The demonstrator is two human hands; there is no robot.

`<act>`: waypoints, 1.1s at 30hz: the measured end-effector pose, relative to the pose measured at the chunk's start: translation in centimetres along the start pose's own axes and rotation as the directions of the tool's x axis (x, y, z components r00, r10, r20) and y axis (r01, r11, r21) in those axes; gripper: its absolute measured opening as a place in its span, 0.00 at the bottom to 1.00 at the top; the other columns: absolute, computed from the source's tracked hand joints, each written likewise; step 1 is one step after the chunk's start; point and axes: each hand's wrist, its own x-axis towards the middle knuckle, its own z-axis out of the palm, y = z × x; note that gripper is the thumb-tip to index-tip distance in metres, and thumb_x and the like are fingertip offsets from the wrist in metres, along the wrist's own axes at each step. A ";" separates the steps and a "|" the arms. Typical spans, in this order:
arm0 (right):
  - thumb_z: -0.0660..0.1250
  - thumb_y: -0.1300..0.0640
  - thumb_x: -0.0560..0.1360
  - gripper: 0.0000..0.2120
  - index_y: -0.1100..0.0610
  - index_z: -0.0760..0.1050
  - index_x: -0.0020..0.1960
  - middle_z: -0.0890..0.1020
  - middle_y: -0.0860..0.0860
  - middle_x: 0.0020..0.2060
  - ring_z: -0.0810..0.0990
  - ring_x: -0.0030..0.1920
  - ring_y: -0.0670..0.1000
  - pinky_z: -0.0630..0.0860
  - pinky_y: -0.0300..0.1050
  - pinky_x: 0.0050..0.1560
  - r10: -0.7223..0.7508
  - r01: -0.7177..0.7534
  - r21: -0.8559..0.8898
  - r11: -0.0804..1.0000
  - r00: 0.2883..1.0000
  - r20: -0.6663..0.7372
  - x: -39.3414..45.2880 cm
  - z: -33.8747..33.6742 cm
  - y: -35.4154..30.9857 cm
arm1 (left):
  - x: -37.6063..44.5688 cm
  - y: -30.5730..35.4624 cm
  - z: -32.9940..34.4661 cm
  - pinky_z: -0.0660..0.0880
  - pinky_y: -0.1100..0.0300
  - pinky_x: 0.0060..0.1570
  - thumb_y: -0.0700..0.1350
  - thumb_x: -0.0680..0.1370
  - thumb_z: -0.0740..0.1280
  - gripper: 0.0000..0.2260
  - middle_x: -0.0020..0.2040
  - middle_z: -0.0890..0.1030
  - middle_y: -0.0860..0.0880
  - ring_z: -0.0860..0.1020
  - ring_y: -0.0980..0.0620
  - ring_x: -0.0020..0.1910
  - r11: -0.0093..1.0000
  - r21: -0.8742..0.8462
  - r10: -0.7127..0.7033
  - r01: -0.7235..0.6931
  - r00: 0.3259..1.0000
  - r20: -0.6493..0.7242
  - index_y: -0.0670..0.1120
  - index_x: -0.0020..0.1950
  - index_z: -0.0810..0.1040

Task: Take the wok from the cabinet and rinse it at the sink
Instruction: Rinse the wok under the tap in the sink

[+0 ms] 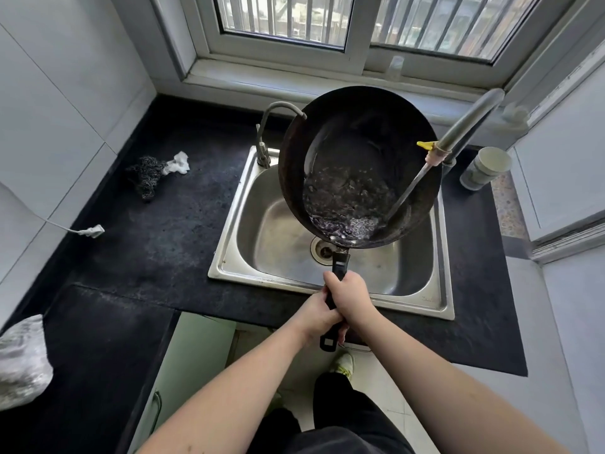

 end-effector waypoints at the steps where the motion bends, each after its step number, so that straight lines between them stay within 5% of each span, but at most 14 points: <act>1: 0.63 0.56 0.75 0.18 0.56 0.64 0.28 0.70 0.49 0.24 0.68 0.26 0.48 0.65 0.42 0.28 -0.001 0.001 -0.005 1.000 1.000 -0.002 0.1 -0.1 0.1 | 0.1 0.1 0.1 0.72 0.61 0.24 0.32 0.76 0.63 0.12 0.27 0.75 0.42 0.73 0.49 0.21 1.000 0.006 0.001 -0.001 1.000 -0.003 0.33 0.58 0.69; 18: 0.63 0.53 0.74 0.15 0.63 0.74 0.34 0.77 0.54 0.28 0.74 0.31 0.54 0.69 0.43 0.32 0.039 -0.039 0.000 0.999 0.999 -0.001 1.1 -0.4 0.3 | 1.4 -0.3 0.3 0.75 0.59 0.30 0.38 0.74 0.67 0.09 0.28 0.78 0.45 0.76 0.48 0.25 0.999 -0.041 0.022 -0.021 0.999 0.042 0.39 0.52 0.72; 24: 0.63 0.55 0.74 0.19 0.58 0.68 0.26 0.71 0.48 0.20 0.71 0.25 0.51 0.65 0.42 0.28 0.072 -0.073 -0.044 0.996 0.997 -0.010 0.3 -0.9 0.3 | 1.2 -0.7 0.8 0.74 0.60 0.28 0.34 0.76 0.65 0.06 0.27 0.77 0.44 0.75 0.48 0.24 0.998 -0.055 -0.004 0.006 0.999 0.042 0.35 0.53 0.72; 33: 0.64 0.52 0.73 0.17 0.60 0.70 0.30 0.73 0.53 0.24 0.72 0.30 0.56 0.67 0.45 0.32 0.147 -0.146 -0.051 0.988 0.989 0.008 -0.8 0.1 0.1 | -0.4 -1.0 0.7 0.73 0.59 0.26 0.33 0.77 0.63 0.01 0.26 0.74 0.43 0.72 0.50 0.22 0.982 -0.176 -0.057 0.063 0.998 0.039 0.36 0.47 0.73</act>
